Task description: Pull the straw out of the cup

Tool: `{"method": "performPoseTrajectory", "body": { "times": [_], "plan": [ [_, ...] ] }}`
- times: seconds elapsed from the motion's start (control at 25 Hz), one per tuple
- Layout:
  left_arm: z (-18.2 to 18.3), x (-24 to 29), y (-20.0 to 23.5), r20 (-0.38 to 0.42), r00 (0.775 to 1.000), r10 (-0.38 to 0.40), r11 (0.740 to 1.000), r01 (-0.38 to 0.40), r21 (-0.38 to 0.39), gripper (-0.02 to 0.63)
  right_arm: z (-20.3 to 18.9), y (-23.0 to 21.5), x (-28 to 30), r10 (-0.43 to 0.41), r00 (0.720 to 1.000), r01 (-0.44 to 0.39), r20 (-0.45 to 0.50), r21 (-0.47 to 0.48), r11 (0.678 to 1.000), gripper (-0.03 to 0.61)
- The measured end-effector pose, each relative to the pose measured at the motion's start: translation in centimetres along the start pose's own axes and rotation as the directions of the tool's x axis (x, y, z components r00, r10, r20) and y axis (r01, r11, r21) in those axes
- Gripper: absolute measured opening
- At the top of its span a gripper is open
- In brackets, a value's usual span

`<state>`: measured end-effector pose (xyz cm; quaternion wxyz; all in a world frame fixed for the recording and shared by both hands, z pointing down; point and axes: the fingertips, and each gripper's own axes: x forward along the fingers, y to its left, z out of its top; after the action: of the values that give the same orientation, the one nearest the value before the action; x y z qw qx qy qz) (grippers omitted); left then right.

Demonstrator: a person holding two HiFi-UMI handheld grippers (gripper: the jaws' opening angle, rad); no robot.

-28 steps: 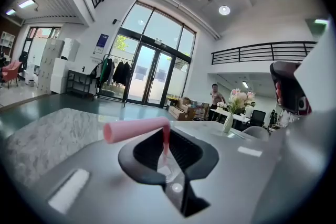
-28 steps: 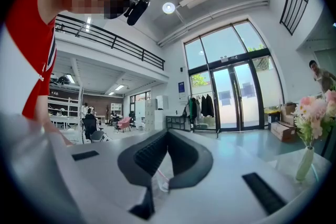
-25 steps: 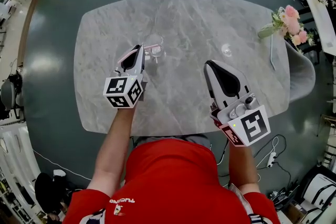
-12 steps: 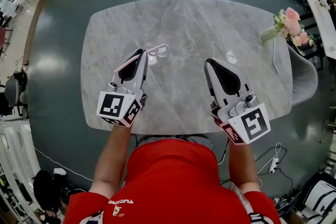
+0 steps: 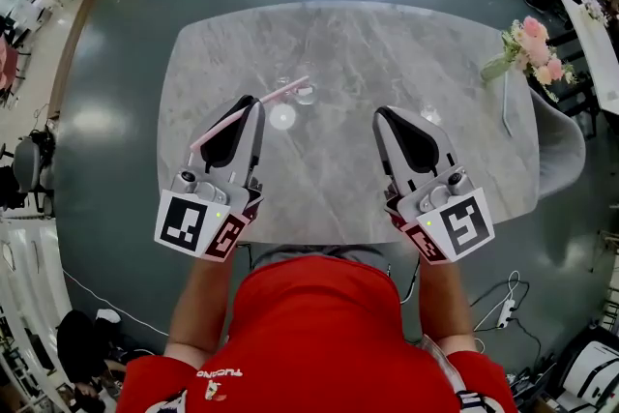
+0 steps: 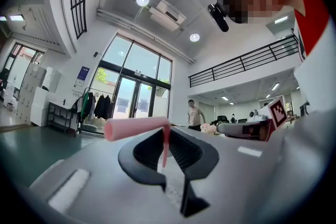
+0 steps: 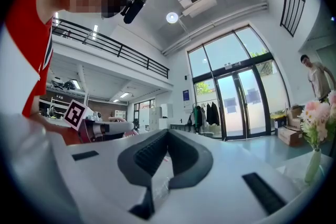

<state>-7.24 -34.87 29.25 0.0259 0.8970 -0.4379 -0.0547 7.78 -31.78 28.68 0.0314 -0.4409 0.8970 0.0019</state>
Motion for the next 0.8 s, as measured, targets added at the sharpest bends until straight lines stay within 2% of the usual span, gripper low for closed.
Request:
{"method": "performPoseTrajectory", "body": {
  "times": [0.44,0.8],
  "plan": [
    [3.2,-3.6,-1.8,0.054,0.998,-0.031,0.999,0.03,0.013,0.035,0.7,2.2,-1.0,0.001,1.0,-0.001,0.016,-0.01,1.0,0.0],
    [3.6,-4.7,-2.8,0.065,0.997,-0.048,0.999,0.048,0.015,0.035,0.7,2.9,-1.9,-0.015,1.0,0.014,-0.009,-0.04,0.999,0.0]
  ]
}}
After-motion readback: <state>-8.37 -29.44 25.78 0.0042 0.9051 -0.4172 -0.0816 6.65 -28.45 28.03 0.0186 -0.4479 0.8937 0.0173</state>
